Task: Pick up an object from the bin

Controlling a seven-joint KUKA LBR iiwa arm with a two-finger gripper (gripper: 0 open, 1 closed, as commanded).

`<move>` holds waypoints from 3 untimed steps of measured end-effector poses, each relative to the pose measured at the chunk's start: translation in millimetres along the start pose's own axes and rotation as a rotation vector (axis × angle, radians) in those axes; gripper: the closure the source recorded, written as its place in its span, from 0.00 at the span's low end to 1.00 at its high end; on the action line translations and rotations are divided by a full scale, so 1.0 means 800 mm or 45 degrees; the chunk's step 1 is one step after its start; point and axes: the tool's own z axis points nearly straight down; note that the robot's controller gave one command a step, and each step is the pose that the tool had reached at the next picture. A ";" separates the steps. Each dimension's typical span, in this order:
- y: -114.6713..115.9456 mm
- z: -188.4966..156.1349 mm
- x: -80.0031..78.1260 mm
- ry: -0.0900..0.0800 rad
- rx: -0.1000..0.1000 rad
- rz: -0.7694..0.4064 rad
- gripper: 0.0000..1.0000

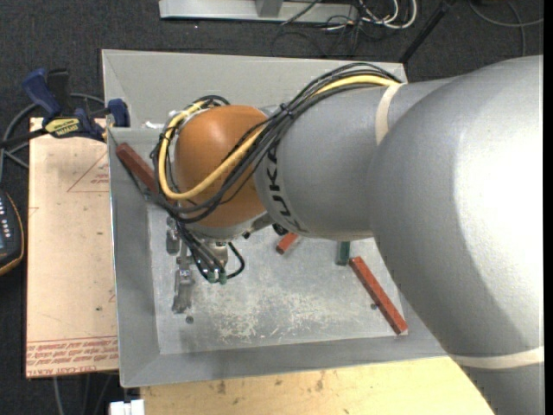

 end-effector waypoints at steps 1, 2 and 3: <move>-0.044 0.064 0.073 -0.005 0.001 -0.130 0.00; -0.106 -0.022 0.079 -0.011 0.000 -0.009 0.00; -0.189 -0.006 -0.008 -0.010 0.001 0.215 0.00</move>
Offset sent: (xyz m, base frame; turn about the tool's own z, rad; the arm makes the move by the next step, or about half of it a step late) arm -0.0585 -0.0345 -0.0494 -0.1035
